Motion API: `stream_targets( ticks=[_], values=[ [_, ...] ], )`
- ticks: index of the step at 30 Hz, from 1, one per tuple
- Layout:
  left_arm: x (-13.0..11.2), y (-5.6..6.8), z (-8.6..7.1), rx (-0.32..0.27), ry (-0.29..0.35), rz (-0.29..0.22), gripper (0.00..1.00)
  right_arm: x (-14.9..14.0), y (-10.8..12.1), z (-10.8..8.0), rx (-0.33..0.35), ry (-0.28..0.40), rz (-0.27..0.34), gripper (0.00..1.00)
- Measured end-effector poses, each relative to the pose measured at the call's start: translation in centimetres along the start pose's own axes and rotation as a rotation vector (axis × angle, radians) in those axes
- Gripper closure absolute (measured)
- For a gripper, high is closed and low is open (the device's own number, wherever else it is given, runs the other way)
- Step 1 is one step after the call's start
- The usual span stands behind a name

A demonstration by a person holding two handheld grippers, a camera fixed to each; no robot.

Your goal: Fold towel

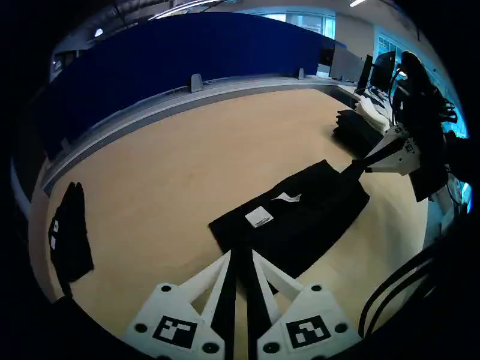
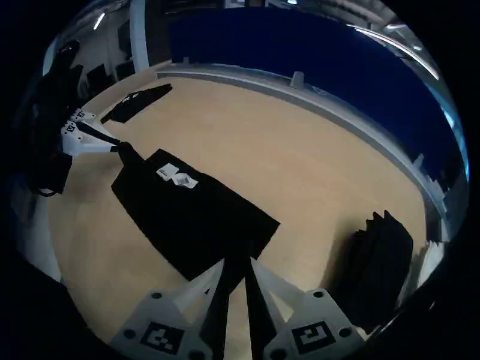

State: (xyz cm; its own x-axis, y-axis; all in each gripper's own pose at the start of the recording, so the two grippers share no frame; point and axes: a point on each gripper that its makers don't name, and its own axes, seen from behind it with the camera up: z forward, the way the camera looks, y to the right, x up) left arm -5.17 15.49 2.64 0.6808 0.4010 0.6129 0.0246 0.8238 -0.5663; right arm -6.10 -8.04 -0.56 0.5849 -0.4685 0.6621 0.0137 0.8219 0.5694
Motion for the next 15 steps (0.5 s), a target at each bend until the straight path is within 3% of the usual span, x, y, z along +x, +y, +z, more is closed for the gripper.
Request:
stream_targets(
  ticks=[10,15],
  values=[
    [-0.6,-0.9,2.9,0.007,-0.029,0.007,0.91,-0.6,1.2,3.0,-0.017,-0.030,0.049,0.80],
    [-0.7,-1.6,4.0,0.022,-0.036,-0.018,0.88,-0.9,1.8,3.9,-0.033,-0.035,0.065,0.66]
  ],
)
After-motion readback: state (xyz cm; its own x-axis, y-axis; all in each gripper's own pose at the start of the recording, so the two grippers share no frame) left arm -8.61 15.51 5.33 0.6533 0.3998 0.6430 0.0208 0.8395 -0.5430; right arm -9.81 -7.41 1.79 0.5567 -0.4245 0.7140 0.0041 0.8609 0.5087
